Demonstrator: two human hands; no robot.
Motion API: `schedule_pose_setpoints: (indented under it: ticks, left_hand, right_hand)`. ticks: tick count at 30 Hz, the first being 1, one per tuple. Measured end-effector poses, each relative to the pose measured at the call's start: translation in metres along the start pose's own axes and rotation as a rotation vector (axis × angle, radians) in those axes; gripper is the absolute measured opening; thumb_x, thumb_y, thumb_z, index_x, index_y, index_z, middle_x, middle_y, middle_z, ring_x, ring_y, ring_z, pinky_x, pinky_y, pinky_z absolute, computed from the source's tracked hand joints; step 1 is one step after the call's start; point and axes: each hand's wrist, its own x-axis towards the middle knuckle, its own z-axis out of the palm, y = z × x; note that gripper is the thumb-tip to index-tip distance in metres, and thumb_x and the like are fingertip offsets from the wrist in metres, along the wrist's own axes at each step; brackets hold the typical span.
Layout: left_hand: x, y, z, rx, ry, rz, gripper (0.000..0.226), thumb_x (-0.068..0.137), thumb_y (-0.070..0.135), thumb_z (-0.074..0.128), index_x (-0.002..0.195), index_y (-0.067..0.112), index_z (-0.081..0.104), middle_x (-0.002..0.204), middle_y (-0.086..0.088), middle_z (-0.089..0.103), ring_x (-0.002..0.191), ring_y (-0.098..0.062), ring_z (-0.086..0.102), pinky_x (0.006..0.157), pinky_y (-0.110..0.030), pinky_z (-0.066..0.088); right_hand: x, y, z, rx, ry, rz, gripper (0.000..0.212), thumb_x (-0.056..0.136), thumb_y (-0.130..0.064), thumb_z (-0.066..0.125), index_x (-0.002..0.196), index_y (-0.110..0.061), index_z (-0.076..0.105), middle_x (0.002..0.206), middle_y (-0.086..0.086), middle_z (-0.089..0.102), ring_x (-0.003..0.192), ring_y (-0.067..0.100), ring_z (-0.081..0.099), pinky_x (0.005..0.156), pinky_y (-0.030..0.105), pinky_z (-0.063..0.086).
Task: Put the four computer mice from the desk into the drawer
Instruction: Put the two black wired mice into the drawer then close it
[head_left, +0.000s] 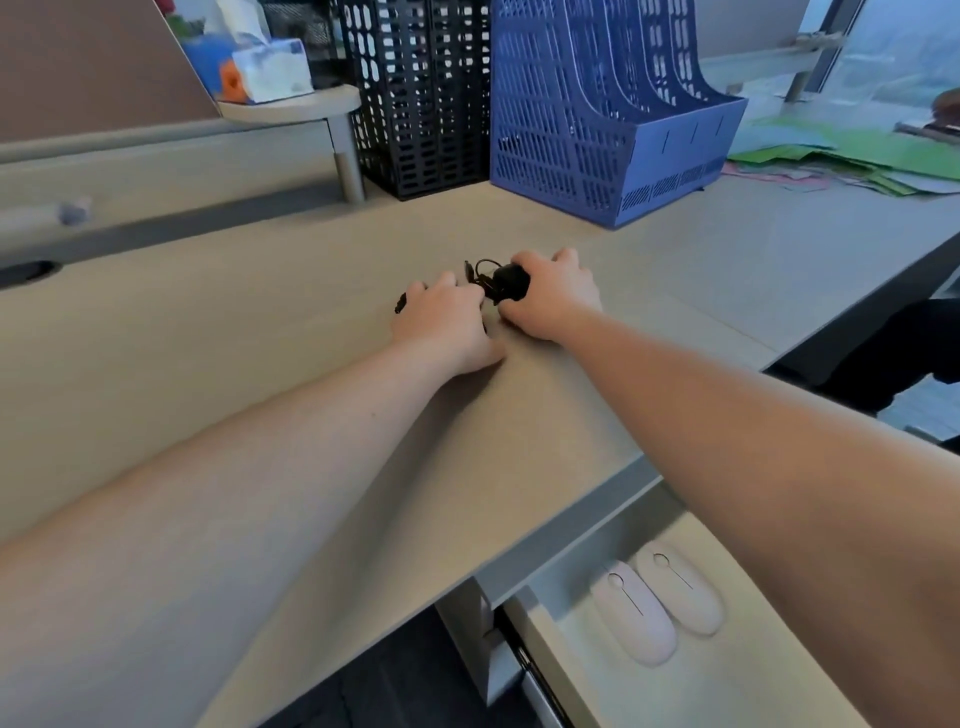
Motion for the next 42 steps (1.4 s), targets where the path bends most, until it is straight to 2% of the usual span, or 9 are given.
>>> schedule_pose_setpoints:
  ticks: [5, 11, 16, 21, 26, 31, 35, 38, 42]
  left_hand:
    - [-0.019, 0.013, -0.006, 0.008, -0.014, -0.035, 0.021, 0.082, 0.018, 0.056, 0.103, 0.024, 0.054, 0.116, -0.003, 0.045, 0.116, -0.033, 0.039, 0.082, -0.040, 0.043]
    - [-0.072, 0.046, -0.013, 0.031, -0.023, 0.015, 0.030, 0.083, 0.011, 0.051, 0.111, 0.022, 0.055, 0.122, -0.006, 0.049, 0.118, -0.034, 0.042, 0.088, -0.041, 0.044]
    - [-0.133, 0.087, -0.018, 0.051, -0.007, 0.126, 0.024, 0.084, 0.009, 0.050, 0.104, 0.021, 0.055, 0.117, -0.007, 0.049, 0.114, -0.033, 0.043, 0.080, -0.041, 0.040]
    - [-0.188, 0.134, -0.008, 0.072, -0.035, 0.234, 0.029, 0.083, 0.009, 0.053, 0.111, 0.019, 0.052, 0.119, -0.008, 0.048, 0.115, -0.034, 0.043, 0.079, -0.043, 0.041]
    - [-0.229, 0.164, 0.024, 0.109, -0.133, 0.263, 0.028, 0.085, 0.007, 0.054, 0.112, 0.014, 0.049, 0.127, -0.010, 0.043, 0.121, -0.037, 0.036, 0.087, -0.051, 0.040]
    - [-0.253, 0.180, 0.068, 0.162, -0.232, 0.244, 0.036, 0.085, 0.010, 0.056, 0.120, 0.014, 0.049, 0.127, -0.010, 0.044, 0.122, -0.037, 0.037, 0.092, -0.048, 0.041]
    - [-0.268, 0.183, 0.109, 0.166, -0.271, 0.212, 0.038, 0.087, 0.008, 0.055, 0.124, 0.014, 0.048, 0.130, -0.010, 0.045, 0.122, -0.037, 0.039, 0.090, -0.048, 0.041]
    - [-0.275, 0.182, 0.135, 0.165, -0.343, 0.179, 0.040, 0.085, 0.007, 0.054, 0.124, 0.016, 0.050, 0.129, -0.009, 0.046, 0.122, -0.037, 0.038, 0.091, -0.049, 0.043]
    - [-0.285, 0.182, 0.159, 0.219, -0.387, 0.160, 0.039, 0.085, 0.005, 0.051, 0.123, 0.014, 0.051, 0.126, -0.010, 0.047, 0.118, -0.036, 0.039, 0.085, -0.046, 0.043]
  right_hand:
    - [-0.032, 0.011, -0.021, 0.002, -0.019, -0.050, 0.058, 0.082, -0.030, 0.062, 0.137, -0.031, 0.042, 0.124, 0.015, 0.050, 0.105, 0.035, 0.058, 0.080, 0.035, 0.050]
    - [-0.105, 0.053, -0.049, 0.113, -0.021, -0.064, 0.060, 0.082, -0.026, 0.061, 0.139, -0.030, 0.042, 0.124, 0.015, 0.057, 0.110, 0.033, 0.057, 0.089, 0.038, 0.051]
    - [-0.173, 0.098, -0.078, 0.160, -0.005, -0.043, 0.059, 0.081, -0.021, 0.062, 0.138, -0.025, 0.046, 0.125, 0.010, 0.063, 0.116, 0.029, 0.056, 0.090, 0.031, 0.045]
    - [-0.235, 0.143, -0.088, 0.153, -0.034, 0.032, 0.055, 0.081, -0.022, 0.064, 0.134, -0.025, 0.050, 0.118, 0.009, 0.067, 0.109, 0.027, 0.060, 0.083, 0.030, 0.047]
    - [-0.279, 0.173, -0.075, 0.113, -0.159, 0.128, 0.053, 0.082, -0.023, 0.064, 0.134, -0.026, 0.050, 0.113, 0.007, 0.068, 0.094, 0.025, 0.063, 0.077, 0.032, 0.052]
    - [-0.298, 0.193, -0.056, 0.104, -0.233, 0.183, 0.040, 0.082, -0.021, 0.062, 0.122, -0.021, 0.057, 0.108, 0.007, 0.067, 0.096, 0.026, 0.063, 0.085, 0.040, 0.056]
    - [-0.303, 0.204, -0.038, 0.065, -0.271, 0.186, 0.039, 0.082, -0.022, 0.061, 0.120, -0.018, 0.058, 0.111, 0.006, 0.068, 0.102, 0.027, 0.062, 0.081, 0.035, 0.052]
    - [-0.305, 0.209, -0.021, 0.065, -0.333, 0.193, 0.046, 0.082, -0.023, 0.061, 0.127, -0.020, 0.055, 0.117, 0.008, 0.067, 0.108, 0.029, 0.061, 0.087, 0.035, 0.052]
    - [-0.302, 0.212, -0.008, -0.003, -0.429, 0.170, 0.039, 0.083, -0.026, 0.058, 0.121, -0.020, 0.055, 0.113, 0.011, 0.065, 0.101, 0.032, 0.062, 0.081, 0.036, 0.053]
